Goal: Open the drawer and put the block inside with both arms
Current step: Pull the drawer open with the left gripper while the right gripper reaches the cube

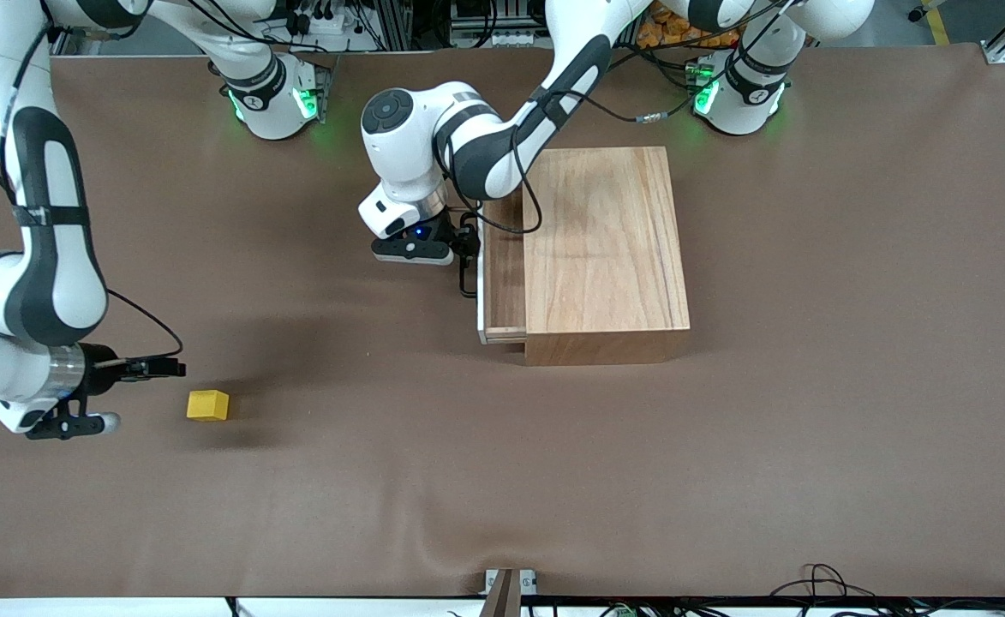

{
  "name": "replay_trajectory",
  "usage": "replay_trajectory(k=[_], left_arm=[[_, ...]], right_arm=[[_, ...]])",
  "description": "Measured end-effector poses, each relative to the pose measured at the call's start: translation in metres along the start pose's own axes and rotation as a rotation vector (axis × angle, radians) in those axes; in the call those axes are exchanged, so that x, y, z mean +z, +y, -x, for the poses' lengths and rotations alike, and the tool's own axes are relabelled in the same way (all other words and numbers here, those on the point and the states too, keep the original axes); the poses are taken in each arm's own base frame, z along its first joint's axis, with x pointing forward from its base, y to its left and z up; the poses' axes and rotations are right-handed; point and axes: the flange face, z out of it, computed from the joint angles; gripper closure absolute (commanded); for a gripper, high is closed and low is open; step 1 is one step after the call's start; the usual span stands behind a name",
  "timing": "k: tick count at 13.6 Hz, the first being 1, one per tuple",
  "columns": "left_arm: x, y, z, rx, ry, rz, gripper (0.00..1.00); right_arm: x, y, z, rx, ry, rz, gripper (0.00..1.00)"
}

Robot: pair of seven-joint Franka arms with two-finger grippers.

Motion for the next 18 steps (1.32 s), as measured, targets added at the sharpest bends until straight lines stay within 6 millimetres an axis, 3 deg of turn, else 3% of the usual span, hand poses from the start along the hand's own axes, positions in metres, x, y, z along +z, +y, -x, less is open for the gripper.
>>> replay_trajectory(k=[4,10,14,18], left_arm=[[-0.002,0.004,0.002,0.017,0.008,0.019,0.0],[-0.007,0.015,0.004,0.023,0.033,0.087,0.0],[-0.012,0.021,0.003,0.018,0.049,0.135,0.0],[-0.02,0.028,0.005,0.019,0.067,0.187,0.0]], right_arm=[[0.002,0.004,0.0,0.034,-0.002,0.004,0.0],[-0.004,0.043,0.007,0.071,-0.004,0.017,0.0],[0.002,0.044,0.007,0.07,-0.015,0.014,0.0],[0.015,0.046,-0.009,0.068,0.087,0.04,0.0]])
